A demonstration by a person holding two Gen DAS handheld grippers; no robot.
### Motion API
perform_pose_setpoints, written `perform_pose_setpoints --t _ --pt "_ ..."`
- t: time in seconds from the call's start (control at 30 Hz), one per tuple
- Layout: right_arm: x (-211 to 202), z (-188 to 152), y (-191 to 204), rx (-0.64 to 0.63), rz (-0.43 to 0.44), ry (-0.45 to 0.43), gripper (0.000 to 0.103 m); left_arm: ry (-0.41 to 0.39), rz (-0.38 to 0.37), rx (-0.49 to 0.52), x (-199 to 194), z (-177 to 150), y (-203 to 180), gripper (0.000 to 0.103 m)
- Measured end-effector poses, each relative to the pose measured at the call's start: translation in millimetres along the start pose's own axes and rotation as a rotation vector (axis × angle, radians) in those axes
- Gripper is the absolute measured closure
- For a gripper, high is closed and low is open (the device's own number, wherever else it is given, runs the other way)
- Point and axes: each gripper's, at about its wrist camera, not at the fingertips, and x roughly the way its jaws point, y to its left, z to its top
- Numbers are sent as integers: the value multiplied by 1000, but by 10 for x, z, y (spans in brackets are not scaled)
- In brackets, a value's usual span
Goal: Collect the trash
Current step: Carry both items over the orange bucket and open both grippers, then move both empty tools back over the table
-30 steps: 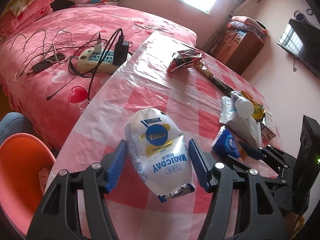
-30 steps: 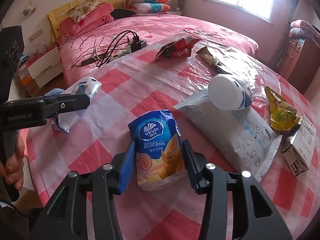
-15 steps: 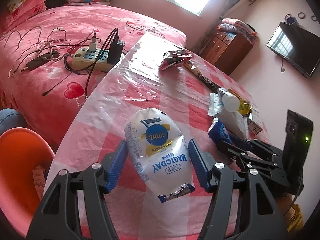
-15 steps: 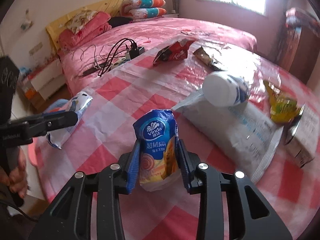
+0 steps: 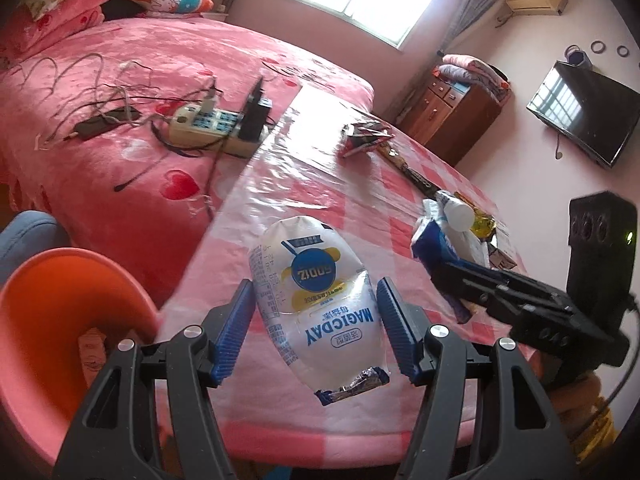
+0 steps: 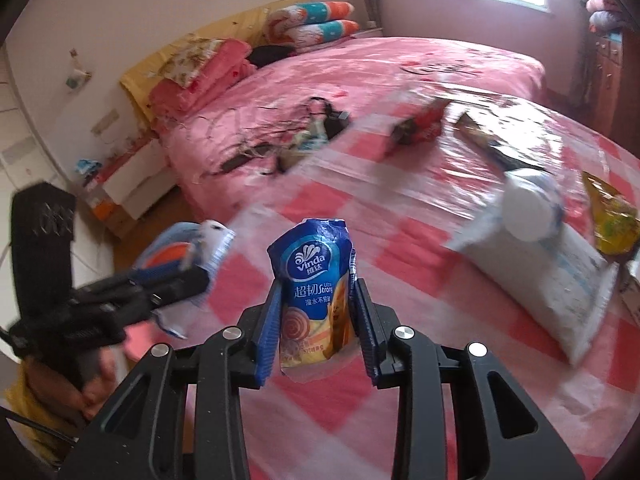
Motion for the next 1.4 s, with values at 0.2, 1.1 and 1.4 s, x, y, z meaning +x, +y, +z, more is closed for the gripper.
perform_pose_setpoints --t 0.2,1.1,1.4 --pt "154 167 457 -33 120 35 67 -28 54 -35 -257 -42 293 40" --pt "491 202 1151 -89 182 -20 17 -45 440 -278 -763 -395 1701 20" --pt "203 72 744 -43 87 -98 14 -41 387 -275 -705 -348 1534 19"
